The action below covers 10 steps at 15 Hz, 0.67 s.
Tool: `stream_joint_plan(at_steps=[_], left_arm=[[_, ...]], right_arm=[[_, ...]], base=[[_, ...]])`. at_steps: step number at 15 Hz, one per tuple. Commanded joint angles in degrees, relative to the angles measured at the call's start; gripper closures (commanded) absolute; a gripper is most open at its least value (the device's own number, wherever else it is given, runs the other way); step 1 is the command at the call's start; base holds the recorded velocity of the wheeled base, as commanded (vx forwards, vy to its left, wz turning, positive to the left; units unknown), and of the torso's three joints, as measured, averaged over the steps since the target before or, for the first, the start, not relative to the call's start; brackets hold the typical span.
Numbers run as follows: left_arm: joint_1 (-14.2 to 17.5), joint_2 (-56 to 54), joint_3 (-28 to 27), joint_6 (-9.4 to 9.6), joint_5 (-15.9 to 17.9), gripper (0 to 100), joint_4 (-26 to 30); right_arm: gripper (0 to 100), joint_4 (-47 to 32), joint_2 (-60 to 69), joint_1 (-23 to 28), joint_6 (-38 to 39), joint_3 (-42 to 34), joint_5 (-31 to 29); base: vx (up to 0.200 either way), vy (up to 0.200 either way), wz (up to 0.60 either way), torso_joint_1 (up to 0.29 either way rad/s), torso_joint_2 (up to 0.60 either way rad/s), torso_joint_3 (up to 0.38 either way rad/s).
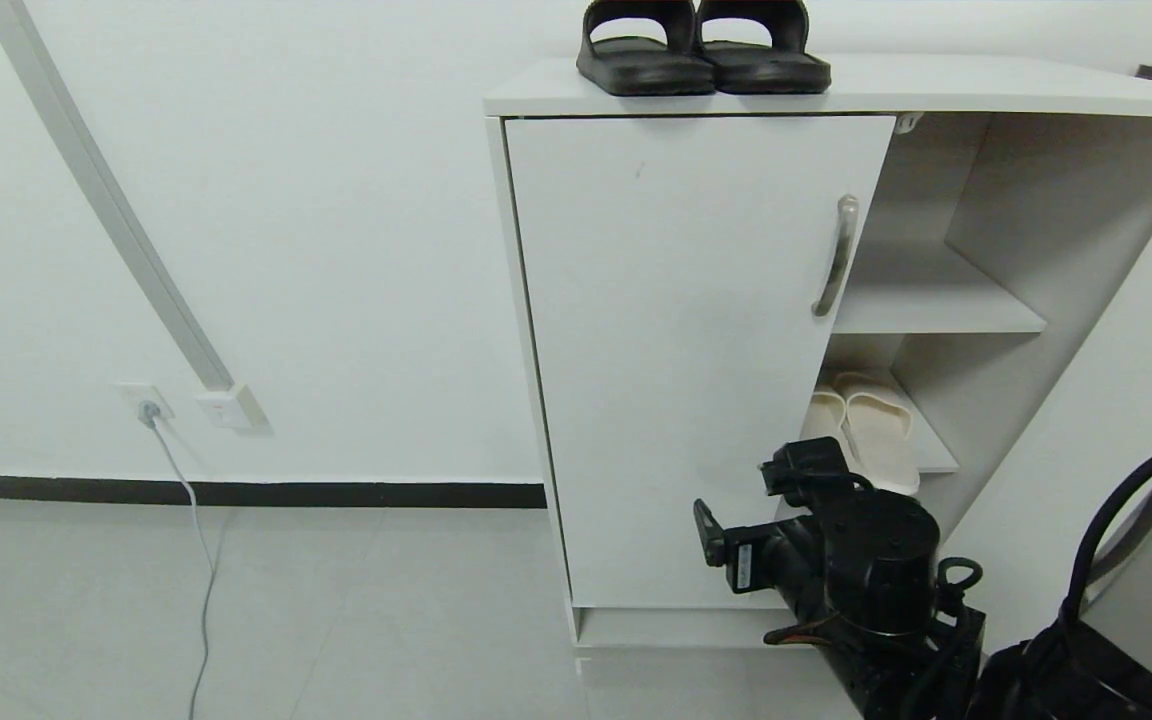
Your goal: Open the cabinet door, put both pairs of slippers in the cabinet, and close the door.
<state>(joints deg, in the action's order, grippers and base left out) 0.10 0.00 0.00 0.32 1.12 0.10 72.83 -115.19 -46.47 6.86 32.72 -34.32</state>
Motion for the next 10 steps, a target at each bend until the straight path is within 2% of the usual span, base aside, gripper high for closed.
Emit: stream_joint_plan(at_steps=[1, 10], left_arm=[[-0.01, 0.09, 0.00, -0.05, 0.02, 100, -0.01], [-0.01, 0.09, 0.00, 0.03, -0.07, 100, -0.01]], right_arm=[[0, 1.09, 0.23, 0.06, -0.36, -0.64, 0.04], [0, 1.44, 0.05, 0.06, -0.54, -1.78, 1.71]], base=[[0.000, 0.000, 0.00, 0.000, 0.00, 0.000], [0.000, 0.000, 0.00, 0.000, 0.00, 0.000]])
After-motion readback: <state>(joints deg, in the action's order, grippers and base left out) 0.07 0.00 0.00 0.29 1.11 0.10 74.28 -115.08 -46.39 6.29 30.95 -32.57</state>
